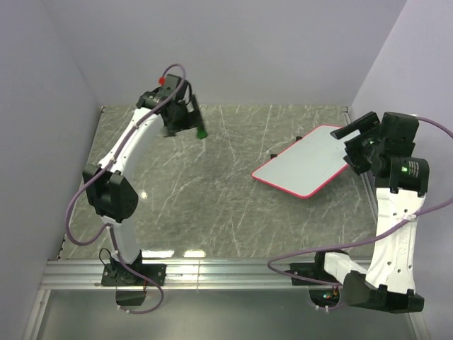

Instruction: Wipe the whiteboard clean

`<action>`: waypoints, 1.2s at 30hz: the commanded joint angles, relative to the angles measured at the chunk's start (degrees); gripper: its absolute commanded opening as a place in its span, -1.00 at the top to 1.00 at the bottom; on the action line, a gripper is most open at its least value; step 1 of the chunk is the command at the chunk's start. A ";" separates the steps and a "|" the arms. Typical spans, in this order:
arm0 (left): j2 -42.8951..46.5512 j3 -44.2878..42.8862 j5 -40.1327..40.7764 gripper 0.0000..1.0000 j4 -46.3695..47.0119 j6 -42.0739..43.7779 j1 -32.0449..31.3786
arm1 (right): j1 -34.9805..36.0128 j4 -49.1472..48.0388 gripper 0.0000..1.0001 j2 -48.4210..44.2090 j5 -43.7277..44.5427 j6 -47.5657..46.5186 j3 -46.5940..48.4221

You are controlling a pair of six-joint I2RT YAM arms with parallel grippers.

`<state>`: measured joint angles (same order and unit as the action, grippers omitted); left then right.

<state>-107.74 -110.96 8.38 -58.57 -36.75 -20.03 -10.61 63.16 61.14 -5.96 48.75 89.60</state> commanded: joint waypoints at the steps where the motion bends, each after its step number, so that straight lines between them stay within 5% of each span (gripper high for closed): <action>1: -1.77 -4.53 -10.82 -0.96 2.57 3.79 -6.58 | 2.60 -1.55 -0.77 0.21 -1.80 -0.14 0.22; 10: 1.13 -0.23 -23.06 -0.99 16.02 1.95 -14.59 | 5.95 3.28 -0.78 -1.03 -2.40 -5.41 7.07; 16: 0.60 -0.93 -21.04 -0.99 16.20 1.24 -17.32 | 7.88 8.83 -0.86 -2.43 7.53 -7.35 11.65; 36: 3.50 1.27 -19.89 -0.99 18.40 1.86 -17.76 | 10.35 4.61 -0.99 -7.62 2.35 -10.96 5.76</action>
<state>-107.92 -109.82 -11.31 -42.70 -35.35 -37.71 -0.60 70.52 54.46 -2.72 39.09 95.92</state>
